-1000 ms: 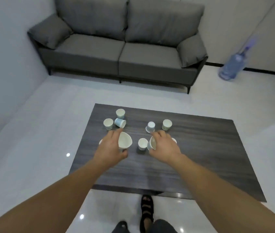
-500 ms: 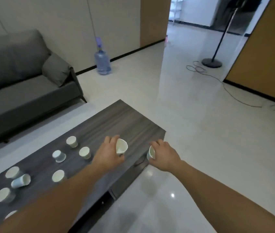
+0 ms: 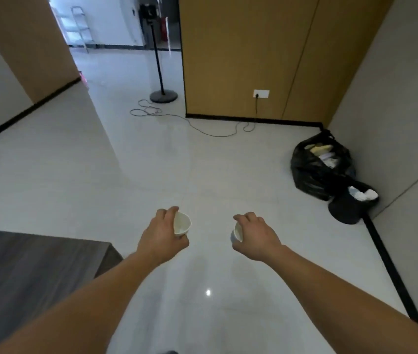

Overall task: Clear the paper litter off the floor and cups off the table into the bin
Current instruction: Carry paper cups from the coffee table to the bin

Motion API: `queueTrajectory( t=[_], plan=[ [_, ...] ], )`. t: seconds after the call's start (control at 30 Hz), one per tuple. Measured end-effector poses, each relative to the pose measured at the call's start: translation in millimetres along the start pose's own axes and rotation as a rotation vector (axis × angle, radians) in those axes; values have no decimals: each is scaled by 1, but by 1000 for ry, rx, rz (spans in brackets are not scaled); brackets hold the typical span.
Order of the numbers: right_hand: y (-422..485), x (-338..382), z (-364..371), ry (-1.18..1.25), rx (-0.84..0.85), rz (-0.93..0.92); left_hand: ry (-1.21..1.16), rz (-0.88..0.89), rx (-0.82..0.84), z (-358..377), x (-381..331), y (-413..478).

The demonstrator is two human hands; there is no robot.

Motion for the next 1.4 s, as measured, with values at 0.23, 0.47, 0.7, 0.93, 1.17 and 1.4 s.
queueTrajectory(
  t=[0.23, 0.47, 0.7, 0.93, 1.17, 1.4],
  plan=[
    [39, -137, -19, 24, -28, 262, -15, 221, 141, 105, -116, 98],
    [97, -264, -75, 25, -121, 500, -41, 442, 282, 205, -247, 202],
    [118, -392, -128, 33, -216, 703, -57, 670, 390, 293, -403, 256],
    [155, -544, -173, 45, -271, 781, -82, 772, 436, 396, -553, 287],
    [179, -670, -223, 17, -245, 815, -115, 789, 517, 478, -674, 303],
    [233, -783, -248, -3, -233, 842, -121, 827, 581, 567, -765, 352]
  ],
)
Point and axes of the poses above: each hand's wrist, its own y-axis towards the middle knuckle, its own z-axis out of the palm, x = y × z, the point moved 9 cm from there along y, towards the middle knuckle, and after that the axes turned 13 degrees about -x, right-handed, at the moved point
